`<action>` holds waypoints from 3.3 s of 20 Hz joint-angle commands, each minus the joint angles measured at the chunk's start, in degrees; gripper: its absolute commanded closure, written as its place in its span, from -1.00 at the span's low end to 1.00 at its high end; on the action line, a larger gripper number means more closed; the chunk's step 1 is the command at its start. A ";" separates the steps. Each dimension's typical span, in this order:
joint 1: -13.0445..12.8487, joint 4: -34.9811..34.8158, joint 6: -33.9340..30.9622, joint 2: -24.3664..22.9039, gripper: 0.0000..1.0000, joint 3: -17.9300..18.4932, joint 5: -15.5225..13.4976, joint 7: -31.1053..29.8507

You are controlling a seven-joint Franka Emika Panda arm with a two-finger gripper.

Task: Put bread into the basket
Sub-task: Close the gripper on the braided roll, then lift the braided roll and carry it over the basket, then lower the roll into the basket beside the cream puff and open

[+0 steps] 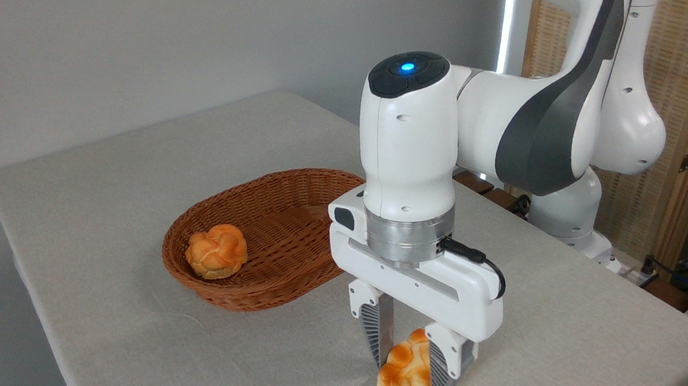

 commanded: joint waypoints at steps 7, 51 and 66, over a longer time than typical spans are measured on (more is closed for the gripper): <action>-0.37 -0.18 0.42 -1.44 0.62 0.23 0.98 1.06; -8.45 17.31 -25.60 1.90 -1.00 -18.58 -10.01 -27.24; -8.45 17.66 -24.99 1.73 -1.00 -18.58 -9.92 -27.15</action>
